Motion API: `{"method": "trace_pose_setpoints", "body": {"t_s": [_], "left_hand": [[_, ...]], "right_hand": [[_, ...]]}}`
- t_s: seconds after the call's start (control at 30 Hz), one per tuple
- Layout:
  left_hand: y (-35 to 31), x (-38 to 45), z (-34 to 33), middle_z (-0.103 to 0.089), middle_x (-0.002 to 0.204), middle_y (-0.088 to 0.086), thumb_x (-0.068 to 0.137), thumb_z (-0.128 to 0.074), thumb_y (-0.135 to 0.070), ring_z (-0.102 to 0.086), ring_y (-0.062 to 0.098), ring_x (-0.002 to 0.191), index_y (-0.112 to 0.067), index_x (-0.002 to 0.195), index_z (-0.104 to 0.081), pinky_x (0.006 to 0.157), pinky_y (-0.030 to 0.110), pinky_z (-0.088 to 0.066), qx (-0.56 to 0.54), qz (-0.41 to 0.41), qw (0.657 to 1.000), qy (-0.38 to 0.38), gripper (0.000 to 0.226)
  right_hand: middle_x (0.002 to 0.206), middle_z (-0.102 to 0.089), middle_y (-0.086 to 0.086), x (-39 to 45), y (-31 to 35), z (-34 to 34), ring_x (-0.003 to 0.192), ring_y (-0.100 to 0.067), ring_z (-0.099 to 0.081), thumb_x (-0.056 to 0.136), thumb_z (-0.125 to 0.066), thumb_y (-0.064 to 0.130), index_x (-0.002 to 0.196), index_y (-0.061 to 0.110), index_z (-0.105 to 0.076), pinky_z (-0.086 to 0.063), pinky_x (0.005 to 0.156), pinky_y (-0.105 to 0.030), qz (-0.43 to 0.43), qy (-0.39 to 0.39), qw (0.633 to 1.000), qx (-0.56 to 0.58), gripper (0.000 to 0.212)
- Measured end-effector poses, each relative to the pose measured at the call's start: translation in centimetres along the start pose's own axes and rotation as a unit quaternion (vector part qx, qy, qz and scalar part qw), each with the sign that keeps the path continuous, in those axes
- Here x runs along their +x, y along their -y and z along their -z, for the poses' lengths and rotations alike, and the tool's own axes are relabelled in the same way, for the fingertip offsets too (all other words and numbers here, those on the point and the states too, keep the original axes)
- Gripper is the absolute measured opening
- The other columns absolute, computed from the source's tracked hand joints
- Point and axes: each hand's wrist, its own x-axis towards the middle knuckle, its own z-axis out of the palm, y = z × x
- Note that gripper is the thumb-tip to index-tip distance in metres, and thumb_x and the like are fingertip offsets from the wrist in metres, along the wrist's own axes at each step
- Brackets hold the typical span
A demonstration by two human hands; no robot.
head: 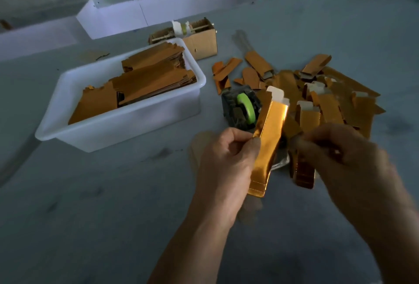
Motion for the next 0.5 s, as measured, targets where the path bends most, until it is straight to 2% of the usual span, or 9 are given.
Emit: {"method": "trace_pose_setpoints", "body": {"t_s": [0.07,0.13,0.2,0.27,0.37,0.43,0.5], "left_hand": [[-0.1,-0.1,0.1,-0.072,0.085,0.005,0.09,-0.062,-0.025,-0.068,0.029,0.084,-0.022,0.087,-0.066,0.071,0.039,-0.054,-0.025,0.006,1.0,0.003,0.006],[0.0,-0.3,0.2,-0.072,0.083,0.004,0.089,-0.063,-0.025,-0.067,0.026,0.079,-0.022,0.085,-0.067,0.067,0.035,-0.051,-0.037,0.002,0.999,0.008,0.007],[0.0,-0.6,0.3,-0.071,0.08,0.005,0.088,-0.065,-0.028,-0.066,0.025,0.075,-0.022,0.083,-0.068,0.066,0.037,-0.051,-0.037,-0.01,0.999,0.01,0.008],[-0.1,-1.0,0.3,-0.071,0.077,0.006,0.081,-0.067,-0.035,-0.067,0.028,0.076,-0.021,0.082,-0.068,0.067,0.044,-0.054,-0.031,-0.021,0.999,0.007,0.014],[-0.6,-1.6,0.4,-0.072,0.076,0.008,0.071,-0.062,-0.039,-0.067,0.035,0.076,-0.02,0.081,-0.069,0.071,0.056,-0.054,-0.035,-0.013,0.999,0.009,0.023],[-0.9,-1.8,0.5,-0.07,0.075,0.015,0.072,-0.062,-0.038,-0.064,0.046,0.074,-0.019,0.08,-0.068,0.065,0.063,-0.052,-0.051,-0.005,0.999,0.008,0.021],[-1.0,-2.0,0.5,-0.068,0.072,0.018,0.072,-0.062,-0.037,-0.062,0.05,0.07,-0.02,0.079,-0.068,0.059,0.061,-0.05,-0.054,-0.009,0.998,0.007,0.02]], "right_hand": [[0.072,-0.062,0.004,0.3,0.8,0.9,0.066,-0.006,-0.061,0.07,-0.059,0.04,0.074,0.025,-0.065,-0.047,0.047,-0.012,-0.042,0.063,0.984,0.16,0.017],[0.076,-0.065,0.001,0.2,1.1,1.1,0.068,-0.017,-0.062,0.06,-0.057,0.044,0.078,0.03,-0.069,-0.053,0.055,-0.026,-0.055,0.12,0.964,0.231,0.026],[0.079,-0.067,0.001,0.1,1.0,0.8,0.069,-0.015,-0.062,0.059,-0.058,0.044,0.081,0.032,-0.071,-0.053,0.062,-0.031,-0.028,0.148,0.962,0.229,0.028],[0.08,-0.068,0.004,0.0,1.0,0.2,0.068,-0.005,-0.061,0.061,-0.058,0.044,0.081,0.034,-0.071,-0.051,0.059,-0.022,0.007,0.16,0.962,0.22,0.027],[0.082,-0.068,0.009,0.0,1.1,-0.4,0.07,-0.003,-0.059,0.065,-0.056,0.042,0.084,0.038,-0.071,-0.047,0.057,-0.014,0.036,0.159,0.965,0.205,0.024],[0.083,-0.068,0.014,0.0,1.4,-0.6,0.074,-0.002,-0.06,0.067,-0.055,0.041,0.086,0.042,-0.07,-0.048,0.058,-0.014,0.034,0.154,0.968,0.196,0.025],[0.085,-0.067,0.018,-0.1,1.9,-0.7,0.081,-0.001,-0.062,0.066,-0.053,0.042,0.094,0.05,-0.067,-0.052,0.059,-0.016,0.022,0.146,0.974,0.171,0.032]]}}
